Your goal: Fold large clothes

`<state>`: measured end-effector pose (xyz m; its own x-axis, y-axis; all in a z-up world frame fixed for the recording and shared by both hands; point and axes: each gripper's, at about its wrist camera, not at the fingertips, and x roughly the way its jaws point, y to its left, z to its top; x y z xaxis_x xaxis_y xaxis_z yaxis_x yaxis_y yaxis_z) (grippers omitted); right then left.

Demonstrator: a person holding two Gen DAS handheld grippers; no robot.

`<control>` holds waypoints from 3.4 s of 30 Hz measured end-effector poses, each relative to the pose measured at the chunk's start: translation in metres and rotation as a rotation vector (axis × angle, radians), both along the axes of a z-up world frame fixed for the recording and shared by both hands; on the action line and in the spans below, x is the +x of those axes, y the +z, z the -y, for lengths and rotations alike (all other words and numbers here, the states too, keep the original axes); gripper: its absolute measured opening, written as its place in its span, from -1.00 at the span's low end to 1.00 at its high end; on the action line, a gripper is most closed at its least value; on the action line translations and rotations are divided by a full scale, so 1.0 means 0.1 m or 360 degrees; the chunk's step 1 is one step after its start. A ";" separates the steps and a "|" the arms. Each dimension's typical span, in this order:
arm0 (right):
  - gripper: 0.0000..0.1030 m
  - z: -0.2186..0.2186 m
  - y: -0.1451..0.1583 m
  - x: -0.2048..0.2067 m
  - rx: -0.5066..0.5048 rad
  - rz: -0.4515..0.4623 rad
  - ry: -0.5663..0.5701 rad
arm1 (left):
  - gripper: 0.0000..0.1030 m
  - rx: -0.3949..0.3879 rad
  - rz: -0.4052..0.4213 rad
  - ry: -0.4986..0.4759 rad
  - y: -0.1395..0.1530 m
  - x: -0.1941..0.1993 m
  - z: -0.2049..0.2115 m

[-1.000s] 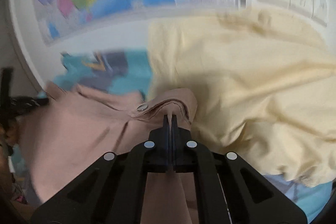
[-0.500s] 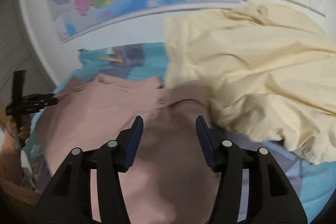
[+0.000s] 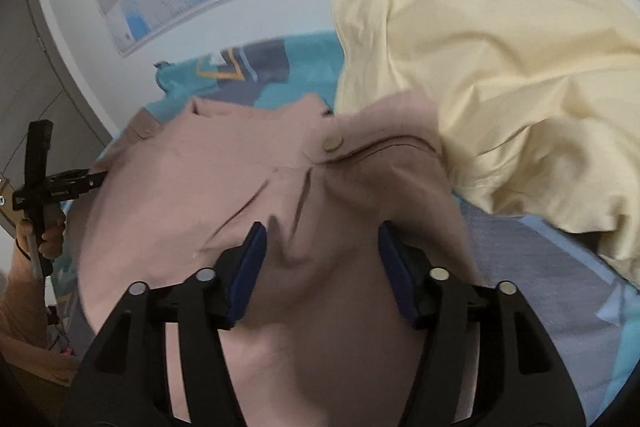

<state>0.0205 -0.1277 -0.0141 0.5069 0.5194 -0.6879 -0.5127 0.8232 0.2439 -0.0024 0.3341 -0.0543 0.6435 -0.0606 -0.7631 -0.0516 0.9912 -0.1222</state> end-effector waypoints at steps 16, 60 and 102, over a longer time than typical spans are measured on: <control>0.29 -0.04 -0.05 -0.57 0.0028 -0.0072 0.0211 | 0.42 0.0114 0.0028 -0.0044 -0.02 -0.46 0.34; 0.30 -0.49 0.02 -0.68 0.0076 0.0051 0.0260 | 0.60 0.0083 0.0269 -0.0089 0.24 -0.77 0.67; 0.32 -0.08 0.15 -0.25 0.0112 0.0073 0.0093 | 0.44 -0.0077 0.0179 -0.0266 0.15 -0.11 0.68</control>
<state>-0.0045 -0.1202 0.0005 0.5043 0.5954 -0.6255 -0.5712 0.7732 0.2754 -0.0130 0.2664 -0.0391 0.7023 -0.2086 -0.6806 0.1296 0.9776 -0.1659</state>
